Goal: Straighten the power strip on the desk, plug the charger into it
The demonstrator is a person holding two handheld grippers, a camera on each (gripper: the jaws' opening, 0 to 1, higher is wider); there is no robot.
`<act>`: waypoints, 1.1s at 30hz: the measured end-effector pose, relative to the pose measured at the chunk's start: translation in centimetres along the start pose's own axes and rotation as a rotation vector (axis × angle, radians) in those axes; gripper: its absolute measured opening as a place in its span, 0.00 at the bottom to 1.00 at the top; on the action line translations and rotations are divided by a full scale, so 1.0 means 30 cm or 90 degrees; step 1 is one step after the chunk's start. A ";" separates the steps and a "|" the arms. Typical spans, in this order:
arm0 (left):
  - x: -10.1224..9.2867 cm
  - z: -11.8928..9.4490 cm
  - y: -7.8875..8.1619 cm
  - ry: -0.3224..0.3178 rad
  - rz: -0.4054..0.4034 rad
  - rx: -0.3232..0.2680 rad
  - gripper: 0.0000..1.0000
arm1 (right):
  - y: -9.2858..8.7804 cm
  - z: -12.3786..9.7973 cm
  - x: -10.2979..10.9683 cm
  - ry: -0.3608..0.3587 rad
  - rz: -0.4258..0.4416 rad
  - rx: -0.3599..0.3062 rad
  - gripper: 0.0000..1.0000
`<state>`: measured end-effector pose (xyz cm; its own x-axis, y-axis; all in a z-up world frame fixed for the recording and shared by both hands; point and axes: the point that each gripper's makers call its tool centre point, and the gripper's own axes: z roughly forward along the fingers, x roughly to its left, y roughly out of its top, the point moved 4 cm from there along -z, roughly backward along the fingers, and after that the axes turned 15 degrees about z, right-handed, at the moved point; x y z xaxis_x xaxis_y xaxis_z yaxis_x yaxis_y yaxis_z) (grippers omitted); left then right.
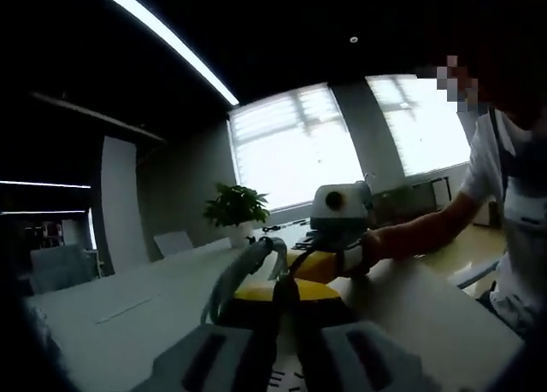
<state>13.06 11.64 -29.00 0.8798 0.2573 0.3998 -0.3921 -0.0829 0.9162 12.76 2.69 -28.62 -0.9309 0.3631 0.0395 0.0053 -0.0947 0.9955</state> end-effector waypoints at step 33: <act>-0.003 -0.008 -0.007 0.009 -0.001 -0.021 0.04 | -0.007 -0.012 -0.003 -0.001 0.009 -0.031 0.00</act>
<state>12.99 11.87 -29.25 0.8764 0.2704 0.3984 -0.4001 -0.0515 0.9150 12.70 2.34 -28.87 -0.9305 0.3625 0.0536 0.0005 -0.1451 0.9894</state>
